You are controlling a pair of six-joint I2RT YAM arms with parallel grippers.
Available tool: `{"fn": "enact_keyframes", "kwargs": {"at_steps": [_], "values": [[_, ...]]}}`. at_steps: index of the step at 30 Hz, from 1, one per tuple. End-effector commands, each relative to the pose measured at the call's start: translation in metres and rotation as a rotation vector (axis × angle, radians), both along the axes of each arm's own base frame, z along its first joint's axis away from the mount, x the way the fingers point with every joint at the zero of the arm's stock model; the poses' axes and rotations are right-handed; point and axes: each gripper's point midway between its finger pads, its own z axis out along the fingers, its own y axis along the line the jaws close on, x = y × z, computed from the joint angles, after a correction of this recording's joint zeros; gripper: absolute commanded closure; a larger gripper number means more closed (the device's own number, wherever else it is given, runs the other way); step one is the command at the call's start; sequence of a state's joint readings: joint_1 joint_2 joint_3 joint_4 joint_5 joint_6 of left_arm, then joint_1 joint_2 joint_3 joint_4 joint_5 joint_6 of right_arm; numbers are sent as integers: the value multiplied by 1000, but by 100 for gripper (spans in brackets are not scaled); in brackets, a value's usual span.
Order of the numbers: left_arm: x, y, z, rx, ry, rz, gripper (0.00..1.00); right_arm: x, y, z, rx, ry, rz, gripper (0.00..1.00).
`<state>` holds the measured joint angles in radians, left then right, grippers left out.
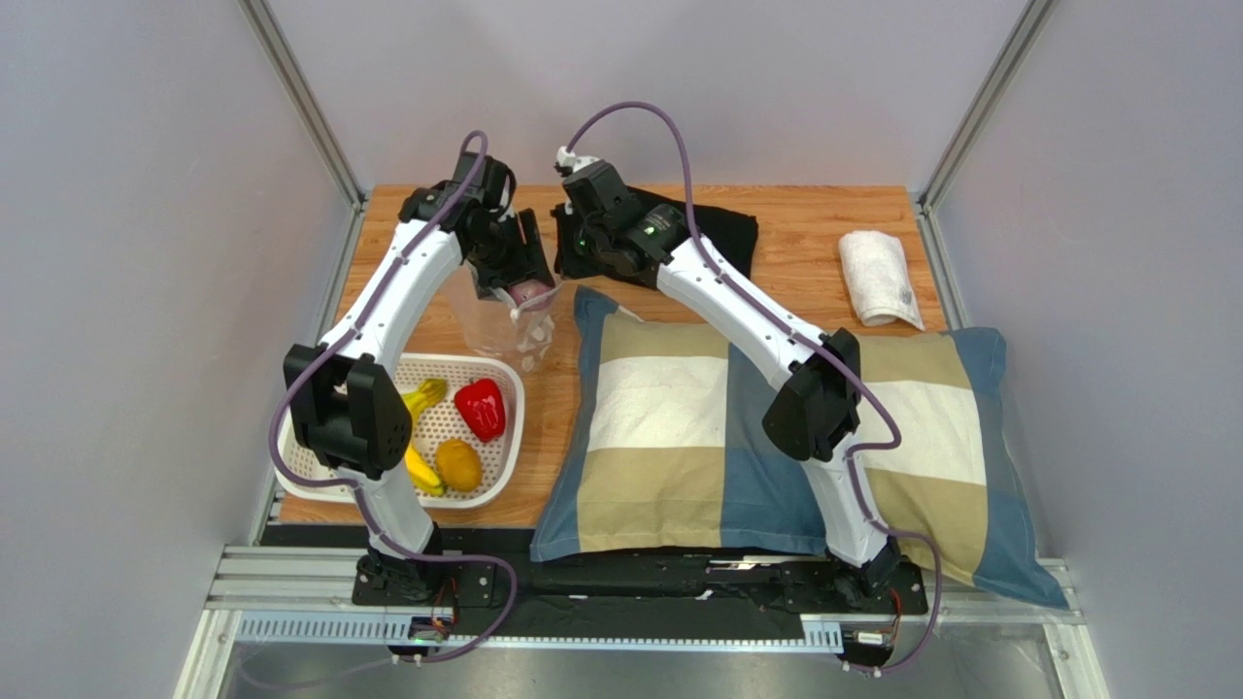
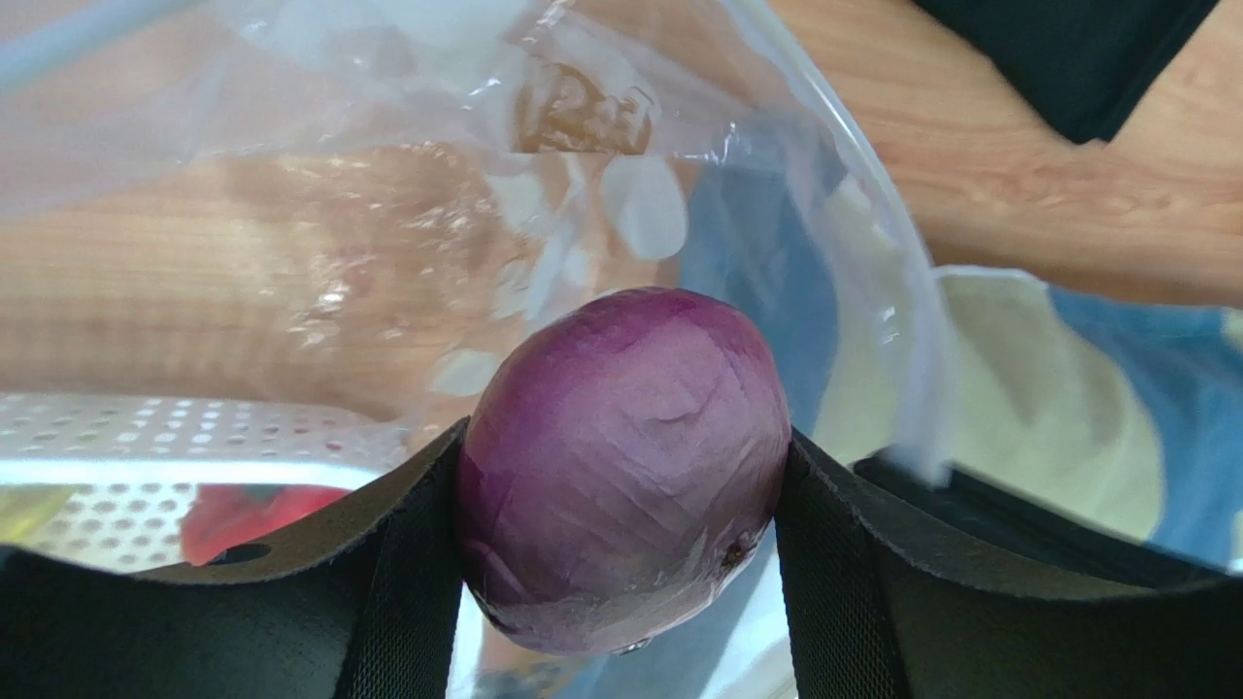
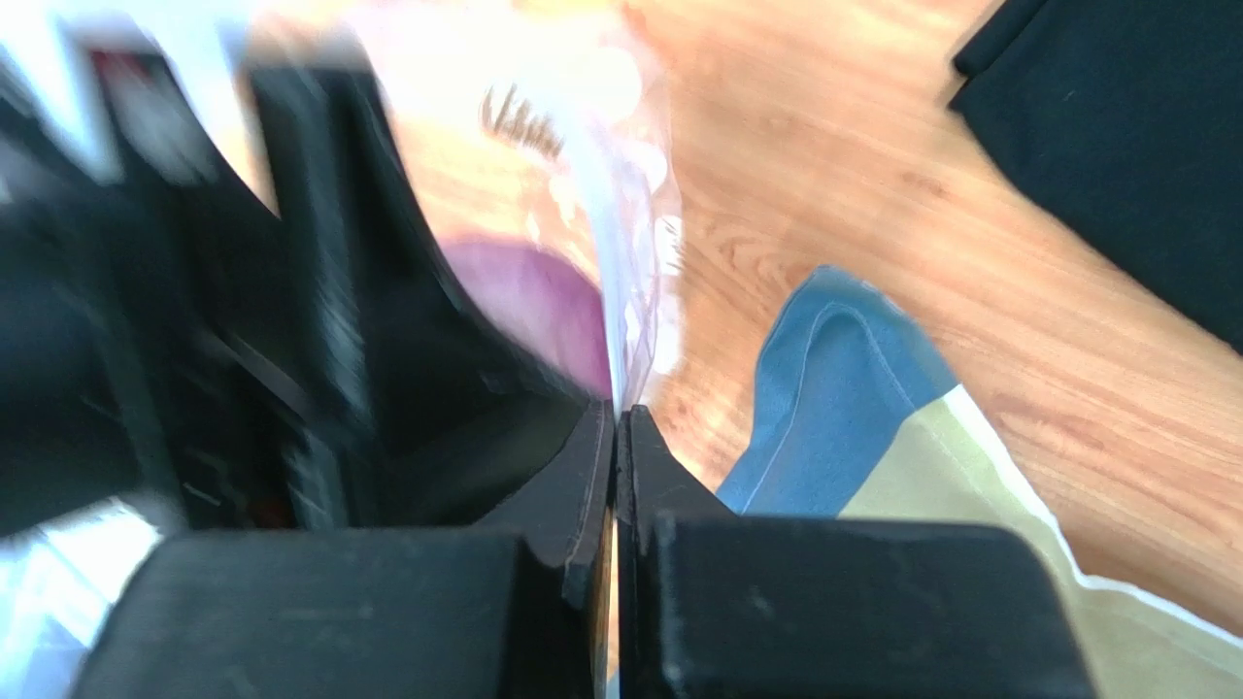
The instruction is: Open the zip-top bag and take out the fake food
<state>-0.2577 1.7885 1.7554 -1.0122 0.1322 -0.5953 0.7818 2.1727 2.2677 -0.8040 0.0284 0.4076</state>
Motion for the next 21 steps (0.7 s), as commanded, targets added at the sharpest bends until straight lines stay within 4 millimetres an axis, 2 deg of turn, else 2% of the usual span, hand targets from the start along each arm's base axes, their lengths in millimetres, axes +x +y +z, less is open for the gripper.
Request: {"fn": "enact_keyframes", "kwargs": {"at_steps": [1,2,4,5,6,7,10,12,13,14,15,16,17,18,19,21], "values": [[-3,1,6,80,-66,-33,100,2,5,83,196,-129,-9,100],[-1,-3,4,61,-61,-28,100,-3,9,91,234,-129,14,100],[0,-25,8,-57,-51,-59,100,-4,18,95,290,-125,34,100],[10,-39,16,-119,-99,-100,100,-5,21,94,300,-116,50,100],[8,-55,27,-197,-122,-165,100,-5,25,92,302,-98,63,100],[11,-58,33,-206,-153,-179,100,-6,25,90,297,-82,63,100],[17,-45,50,-129,-242,-176,100,-5,15,76,243,-62,21,100],[16,-33,55,-34,-296,-186,100,-5,5,69,210,-53,-4,100],[12,-27,70,-7,-350,-191,100,-4,0,62,188,-44,-15,100],[16,-24,81,13,-420,-195,100,-5,-2,58,176,-36,-14,100],[12,-22,72,38,-443,-242,100,-6,-2,55,174,-27,-10,100],[5,-21,93,33,-535,-263,100,-8,-2,52,176,-15,-6,100],[12,-27,112,9,-655,-296,100,-9,-1,53,193,-7,-10,100],[6,-25,102,32,-676,-336,100,-11,1,53,208,4,-2,100],[-1,-23,119,32,-750,-342,100,-11,0,56,226,12,-3,100],[2,-16,134,64,-816,-318,100,-11,2,54,256,47,-11,100]]}}
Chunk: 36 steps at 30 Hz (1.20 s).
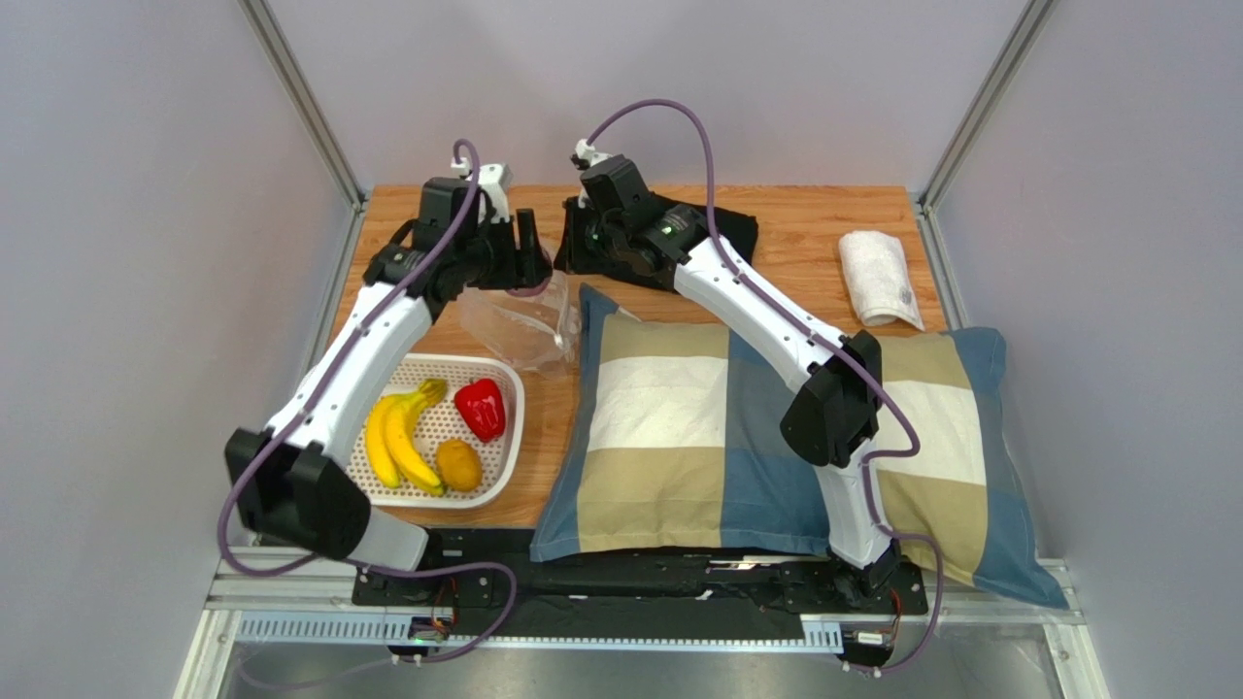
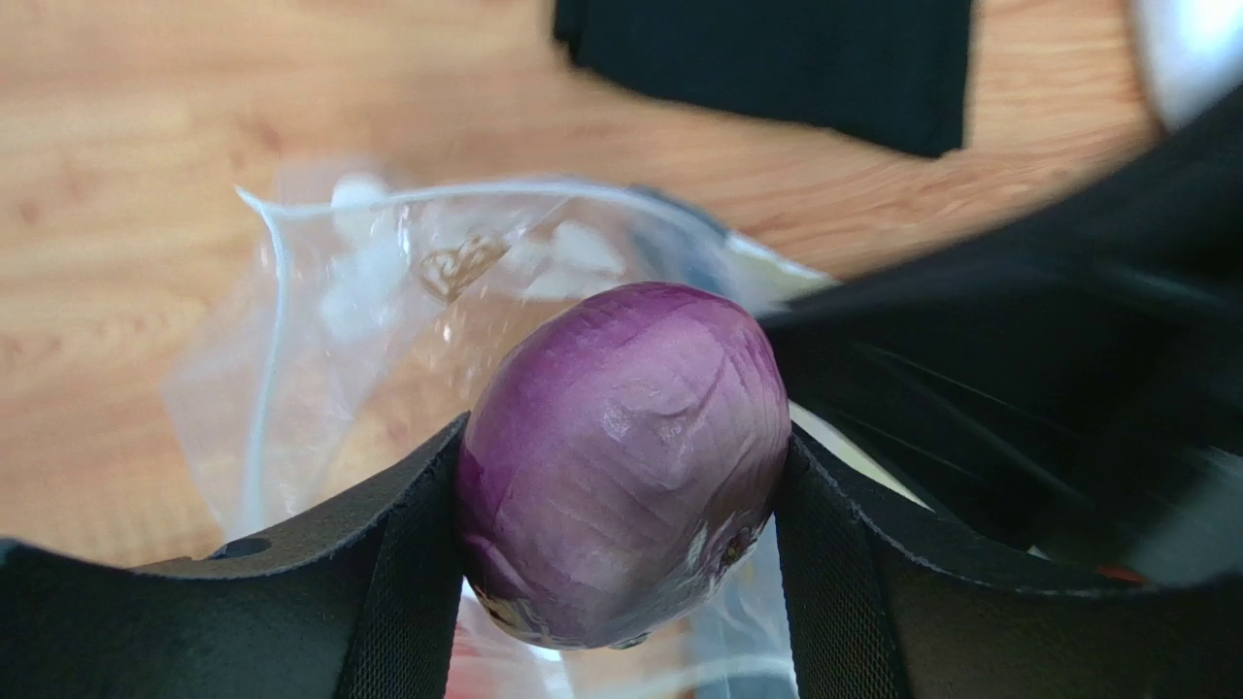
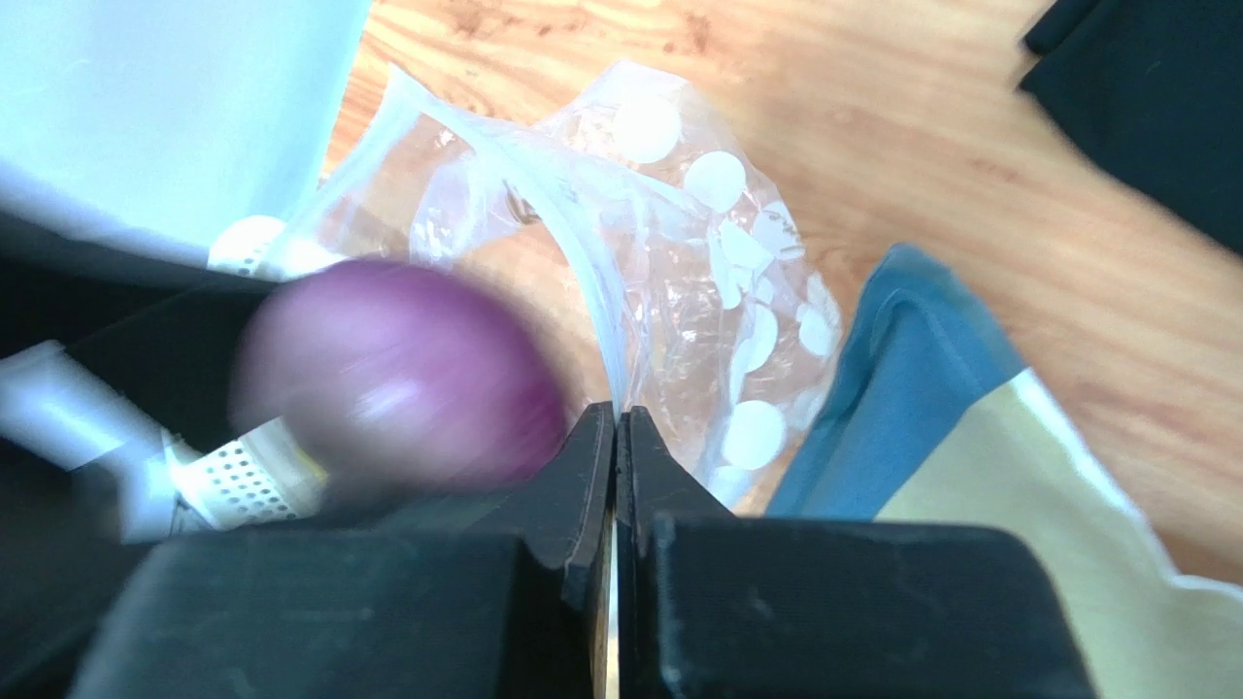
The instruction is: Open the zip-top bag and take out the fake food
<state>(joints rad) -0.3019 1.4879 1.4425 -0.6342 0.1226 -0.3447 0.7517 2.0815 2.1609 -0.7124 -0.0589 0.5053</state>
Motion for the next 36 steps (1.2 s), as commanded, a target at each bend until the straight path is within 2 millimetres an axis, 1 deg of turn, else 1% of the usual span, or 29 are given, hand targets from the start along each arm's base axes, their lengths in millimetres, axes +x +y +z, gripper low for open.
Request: {"fn": "enact_keyframes", "kwargs": {"at_steps": [1,2,3,4,5,6,7,8,9,10,11,12,14,15,16,17,18,19,20,21,24,28,29,30,31,32,33,34,36], "values": [[11,-8,87,3,-374,-93,100,-6,4,28,114,14,5,100],[10,3,80,39,-327,-42,100,-6,4,28,115,14,3,100],[12,7,100,0,-323,34,100,-5,3,28,114,14,0,100],[13,10,99,-20,-276,83,100,-5,4,29,117,12,5,100],[2,25,90,-42,-160,232,100,-3,4,24,108,19,0,100],[-2,28,111,-94,-150,300,100,0,4,26,106,8,-8,100],[-20,35,99,-91,-47,358,100,4,3,24,103,9,-18,100],[-27,38,103,-152,-10,443,100,9,4,18,96,13,-25,100],[-36,46,99,-158,21,505,100,14,3,21,99,0,-43,100],[-60,62,93,-137,60,579,100,21,1,21,104,0,-62,100],[-68,84,88,-107,48,708,100,27,1,21,114,-2,-75,100],[-80,96,67,-41,80,745,100,32,2,16,120,1,-80,100],[-106,121,56,38,74,797,100,43,5,24,176,-15,-85,100],[-119,131,30,88,136,830,100,44,8,23,196,-10,-71,100],[-138,140,22,108,166,857,100,48,9,23,212,-4,-75,100],[-147,144,10,103,195,897,100,51,13,30,258,-12,-80,100],[-160,150,-18,142,260,917,100,52,15,34,288,-10,-78,100],[-160,149,-25,116,248,916,100,53,15,29,305,1,-88,100],[-162,147,-37,108,275,906,100,58,21,43,382,-16,-98,100],[-169,149,-59,125,323,920,100,59,23,48,415,-21,-100,100],[-159,151,-85,119,371,915,100,66,31,62,522,-38,-117,100],[-149,158,-106,174,482,929,100,83,39,78,632,-46,-143,100],[-149,157,-110,181,506,928,100,92,45,67,642,-38,-150,100],[-150,155,-121,200,553,924,99,96,47,81,683,-45,-158,100],[-152,154,-126,204,582,917,92,102,50,80,696,-43,-163,100],[-155,150,-133,205,618,908,85,110,56,66,702,-25,-171,100],[-156,150,-139,219,649,910,76,113,58,77,734,-39,-165,100],[-161,150,-142,229,675,915,62,116,61,77,763,-21,-175,100],[-164,152,-141,242,687,928,52,121,67,82,819,-39,-173,100]]}}
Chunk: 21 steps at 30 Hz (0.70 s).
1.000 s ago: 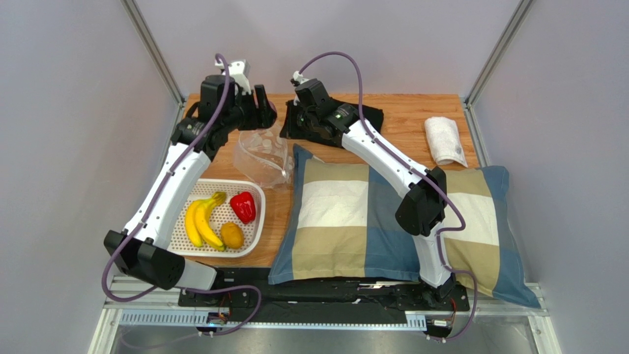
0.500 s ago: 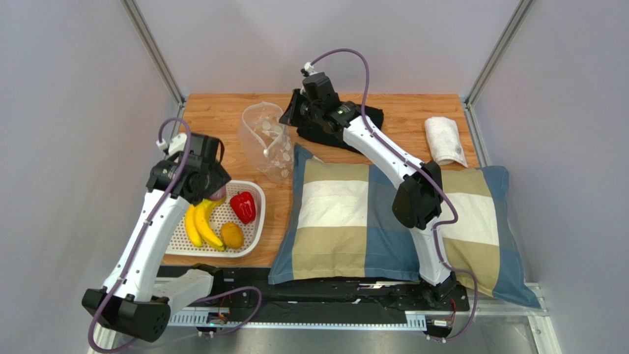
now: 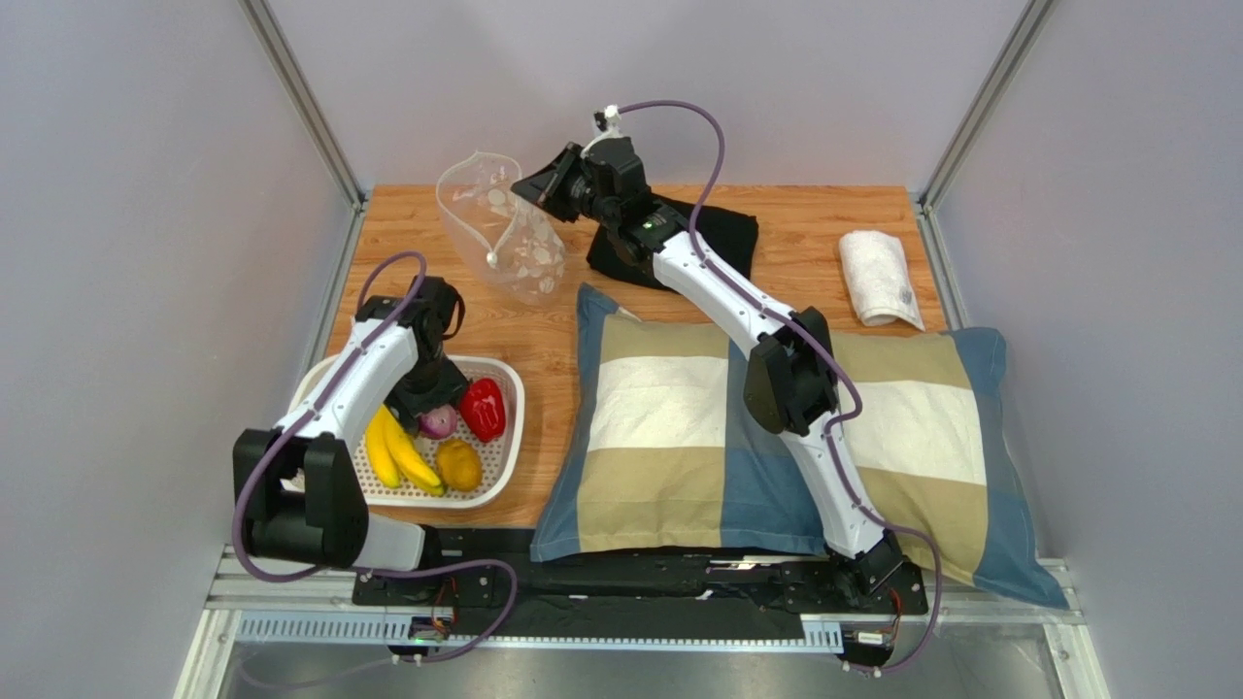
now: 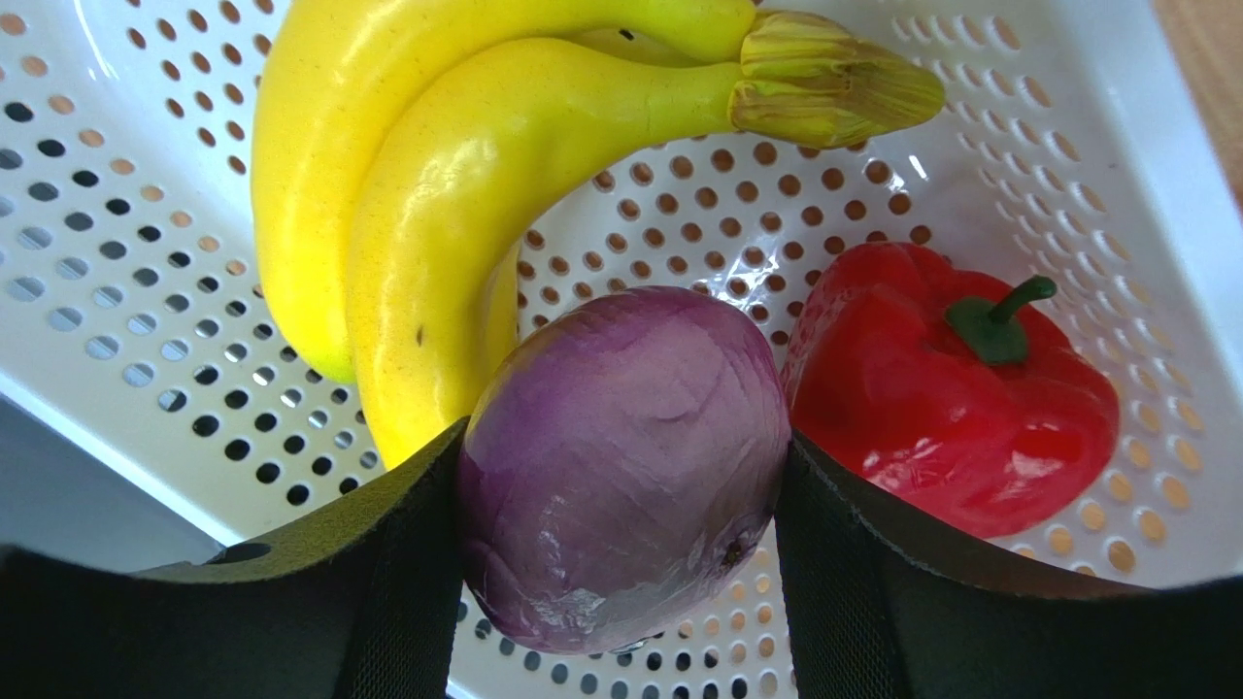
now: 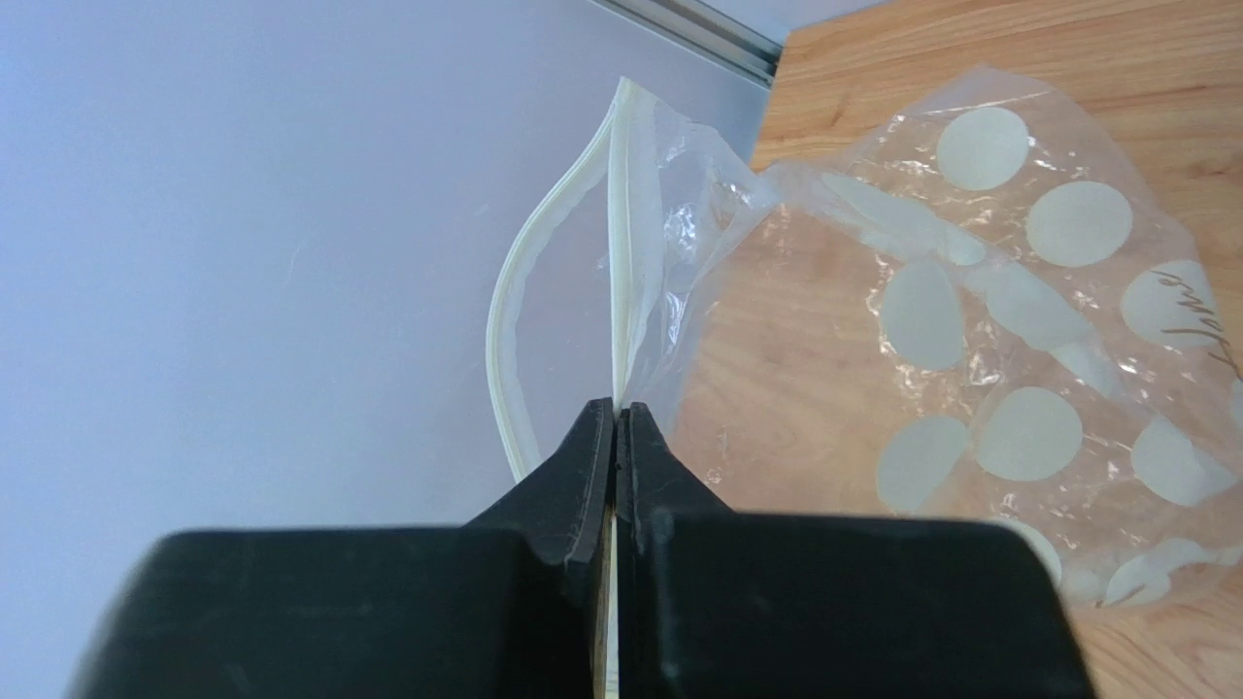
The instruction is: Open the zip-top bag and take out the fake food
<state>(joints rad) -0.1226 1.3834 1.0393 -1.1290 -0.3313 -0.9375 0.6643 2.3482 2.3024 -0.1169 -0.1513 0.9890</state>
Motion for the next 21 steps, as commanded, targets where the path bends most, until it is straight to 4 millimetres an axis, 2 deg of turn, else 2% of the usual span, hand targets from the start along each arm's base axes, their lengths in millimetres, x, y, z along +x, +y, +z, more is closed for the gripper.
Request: {"fn": "enact_keyframes", "kwargs": {"at_steps": [1,2,3,6,7,9,10,12,13,15,16,18,19,20,21], "values": [[-5,-1,5,-9,15,19,34,15,8,44,205,-72,-28,100],[-4,2,8,5,2,14,1,16,10,46,209,-86,-33,100],[-4,4,15,12,-22,13,1,18,11,46,208,-99,-46,100],[-4,11,36,47,-54,-3,1,20,16,51,213,-141,-57,86],[-3,13,42,57,-61,-26,1,21,20,50,214,-148,-54,75],[1,13,59,57,-91,-45,1,19,27,46,222,-145,-39,66],[3,10,65,45,-99,-77,1,18,32,39,222,-137,-28,56],[15,1,84,17,-172,-154,1,10,40,42,219,-149,6,38],[17,-7,91,5,-194,-210,1,6,40,46,211,-153,13,27],[29,-19,112,-25,-293,-270,1,-2,41,52,184,-174,31,18],[33,-32,119,-71,-330,-335,1,-3,39,50,160,-150,31,12],[50,-58,142,-149,-473,-436,1,-11,24,68,121,-138,22,2],[52,-78,150,-236,-514,-498,1,-14,16,55,42,-84,16,0],[55,-90,160,-276,-562,-530,1,-29,-2,86,25,-106,7,0],[61,-105,172,-324,-620,-570,1,-28,-17,75,-67,-109,-18,0]]}}
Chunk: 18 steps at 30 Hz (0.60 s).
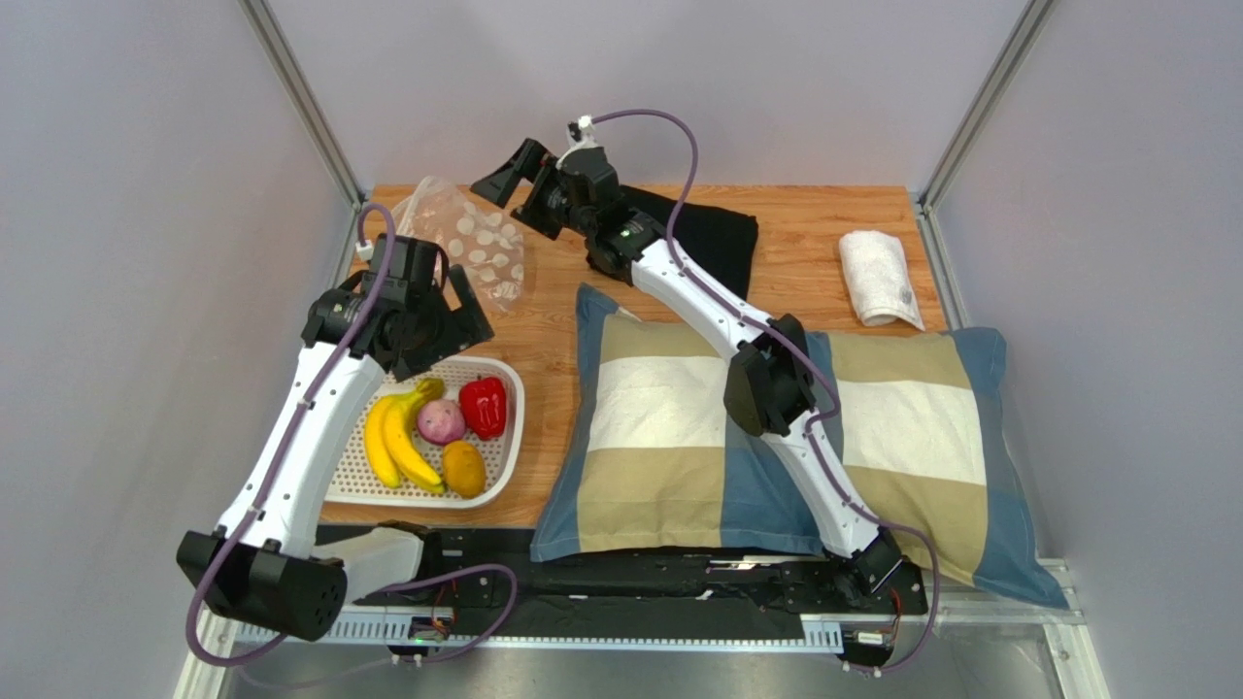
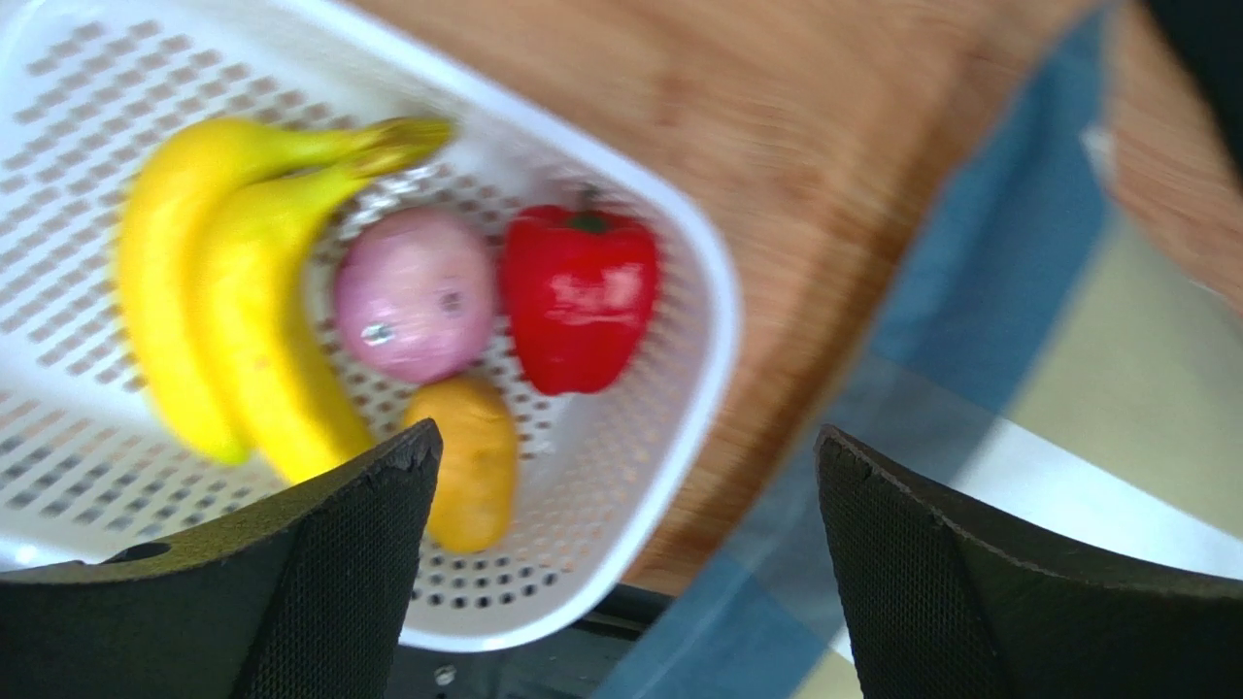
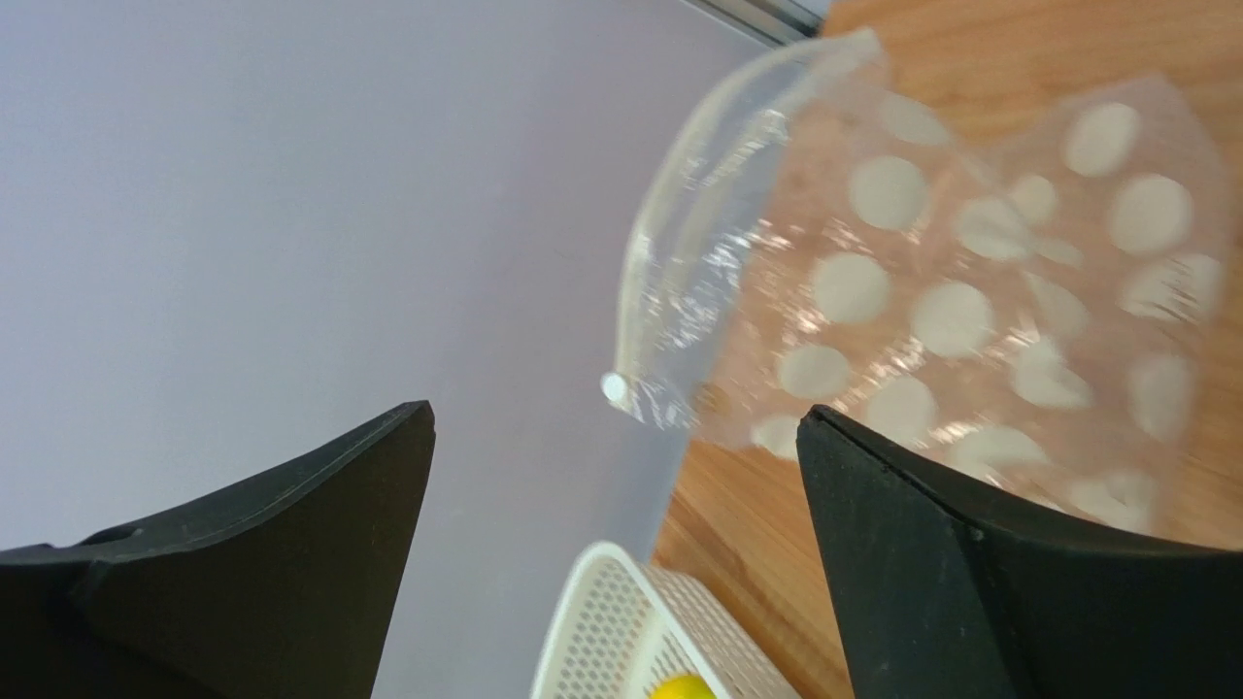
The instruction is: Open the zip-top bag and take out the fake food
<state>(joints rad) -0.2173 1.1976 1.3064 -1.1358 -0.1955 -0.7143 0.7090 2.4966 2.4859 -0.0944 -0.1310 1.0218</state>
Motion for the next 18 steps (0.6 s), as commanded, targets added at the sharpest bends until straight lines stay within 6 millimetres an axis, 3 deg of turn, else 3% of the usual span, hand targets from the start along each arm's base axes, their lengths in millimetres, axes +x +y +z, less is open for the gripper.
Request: {"fn": "enact_keyframes", "kwargs": {"at_steps": [1,2,3,4,5,6,8,9,10,12,13,14,15,16,18], "values": [[24,-71,62,-240,-251,-286,1,-38,-67,74,-200,-76,-37,0],[22,-88,75,-267,-283,-339,1,-59,-92,112,-220,-127,-53,0],[23,-97,86,-287,-313,-365,1,-63,-109,94,-346,-145,-65,0],[21,-103,99,-304,-344,-369,1,-80,-130,81,-446,-93,-71,0],[17,-109,108,-321,-370,-384,1,-86,-151,78,-511,-87,-110,0],[14,-122,120,-357,-416,-415,1,-108,-178,88,-555,-89,-128,0],[0,-131,133,-401,-495,-452,1,-134,-221,69,-718,-39,-162,0],[-1,-143,151,-455,-581,-475,1,-157,-248,85,-726,-54,-193,0],[-5,-147,144,-465,-601,-493,1,-176,-271,52,-827,35,-191,0],[-16,-143,176,-493,-767,-504,1,-200,-314,42,-902,95,-283,0],[-22,-146,179,-486,-807,-538,1,-230,-344,34,-936,133,-309,0],[-33,-141,196,-483,-881,-562,1,-242,-359,33,-947,136,-334,0],[-36,-136,201,-442,-910,-580,1,-257,-372,31,-957,139,-332,0],[-43,-129,214,-434,-945,-578,1,-279,-392,48,-903,94,-364,0],[-52,-110,225,-394,-983,-533,1,-300,-410,51,-861,83,-396,0]]}}
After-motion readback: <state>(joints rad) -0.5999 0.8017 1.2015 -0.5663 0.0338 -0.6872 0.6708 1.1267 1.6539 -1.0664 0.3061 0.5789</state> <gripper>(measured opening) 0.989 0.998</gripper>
